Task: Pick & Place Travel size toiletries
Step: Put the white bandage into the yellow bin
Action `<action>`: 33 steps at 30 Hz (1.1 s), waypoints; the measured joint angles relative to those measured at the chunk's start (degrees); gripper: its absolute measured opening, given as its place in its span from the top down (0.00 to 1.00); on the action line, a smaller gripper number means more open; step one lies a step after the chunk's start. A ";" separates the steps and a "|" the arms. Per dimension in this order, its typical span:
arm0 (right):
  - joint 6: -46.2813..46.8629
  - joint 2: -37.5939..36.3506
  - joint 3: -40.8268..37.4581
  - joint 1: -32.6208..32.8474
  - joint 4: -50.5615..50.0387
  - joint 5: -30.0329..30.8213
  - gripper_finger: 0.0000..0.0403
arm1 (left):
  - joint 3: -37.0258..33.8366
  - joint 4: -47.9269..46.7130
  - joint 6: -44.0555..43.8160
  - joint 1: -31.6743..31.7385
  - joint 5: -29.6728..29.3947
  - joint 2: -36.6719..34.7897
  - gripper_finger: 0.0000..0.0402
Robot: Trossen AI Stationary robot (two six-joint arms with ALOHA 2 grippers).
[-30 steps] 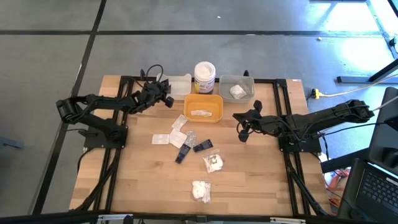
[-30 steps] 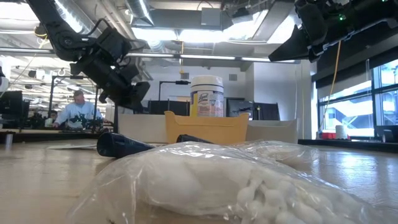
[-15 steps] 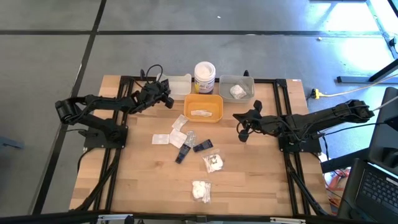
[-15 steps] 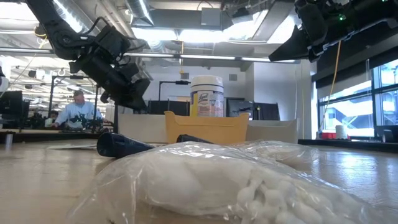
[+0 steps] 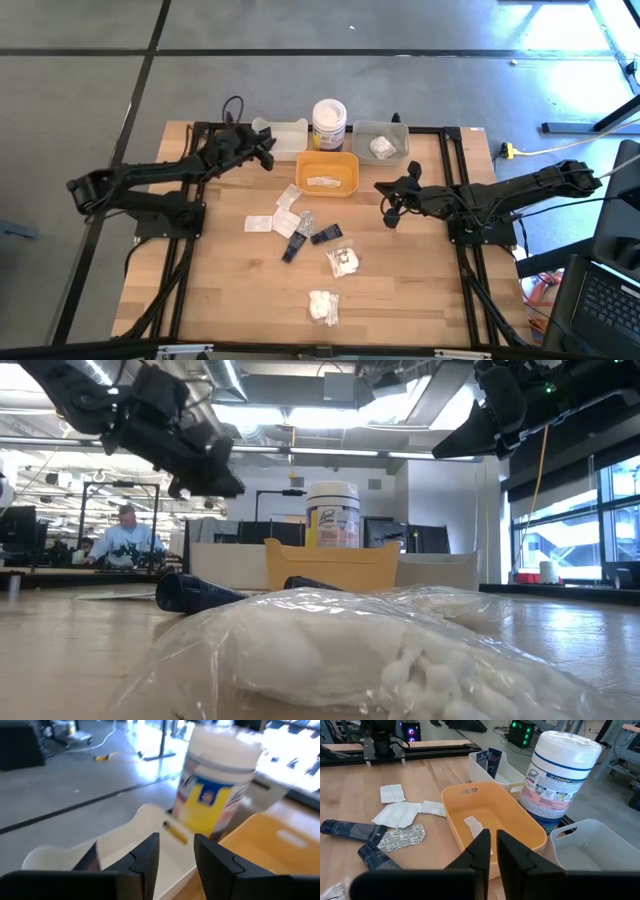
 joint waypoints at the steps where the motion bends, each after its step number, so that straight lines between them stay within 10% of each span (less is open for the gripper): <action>1: 0.00 0.00 0.00 -0.01 0.00 0.00 0.91 | 0.00 0.05 0.01 0.00 0.61 -1.13 0.70; 12: -0.17 0.00 0.00 -0.01 0.01 0.00 0.96 | 0.22 0.57 0.22 -2.26 11.43 -11.42 0.71; 33: 0.20 0.00 0.00 -0.02 0.06 0.00 0.89 | 8.30 -4.50 8.63 -24.13 11.36 -12.36 0.77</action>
